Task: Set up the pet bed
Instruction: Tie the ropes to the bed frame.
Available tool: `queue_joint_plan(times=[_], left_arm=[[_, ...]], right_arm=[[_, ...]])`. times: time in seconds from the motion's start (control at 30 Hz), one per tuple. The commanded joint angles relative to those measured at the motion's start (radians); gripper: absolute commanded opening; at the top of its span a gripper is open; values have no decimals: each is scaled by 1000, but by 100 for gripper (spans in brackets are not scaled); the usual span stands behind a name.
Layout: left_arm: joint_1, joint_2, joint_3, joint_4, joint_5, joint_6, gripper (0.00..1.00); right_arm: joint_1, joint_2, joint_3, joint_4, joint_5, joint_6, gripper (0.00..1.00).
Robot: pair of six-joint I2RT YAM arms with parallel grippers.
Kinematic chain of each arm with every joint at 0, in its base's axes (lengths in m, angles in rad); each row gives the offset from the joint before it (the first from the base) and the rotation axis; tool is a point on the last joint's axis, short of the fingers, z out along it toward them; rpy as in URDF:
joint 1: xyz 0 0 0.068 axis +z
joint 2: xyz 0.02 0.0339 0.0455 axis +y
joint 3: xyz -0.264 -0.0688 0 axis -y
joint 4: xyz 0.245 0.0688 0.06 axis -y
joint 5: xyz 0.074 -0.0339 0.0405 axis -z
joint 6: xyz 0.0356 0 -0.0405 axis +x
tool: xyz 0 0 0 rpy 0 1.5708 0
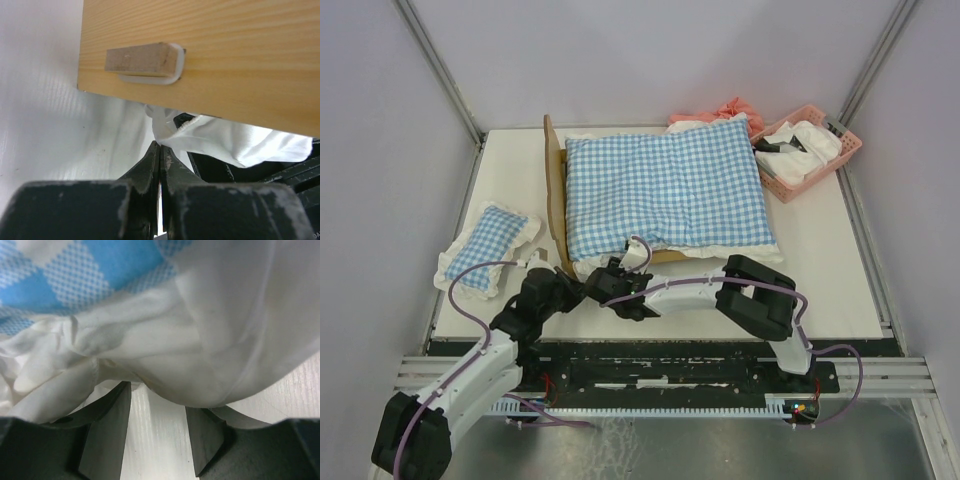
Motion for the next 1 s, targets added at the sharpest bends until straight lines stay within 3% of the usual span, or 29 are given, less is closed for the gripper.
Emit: queue_joint_plan(times=[0.0, 0.23, 0.47, 0.57, 0.73, 0.83, 0.97], left_arm=[[-2, -33, 28, 14, -22, 48, 3], [-3, -20, 29, 1, -46, 65, 3], [-2, -25, 19, -2, -47, 62, 3], [-2, -22, 13, 3, -45, 52, 3], [-3, -32, 19, 2, -55, 40, 3], [-3, -29, 37, -14, -72, 59, 3], [-3, -10, 35, -19, -76, 72, 3]], right_arm=[[5, 17, 35, 5, 4, 39, 54], [5, 66, 77, -35, -4, 67, 54], [5, 92, 127, -157, -2, 95, 47], [8, 104, 153, -217, -4, 96, 38], [11, 97, 134, -236, 39, 61, 5], [11, 51, 35, -73, 112, -106, 2], [7, -33, -217, 538, 60, -598, 2]])
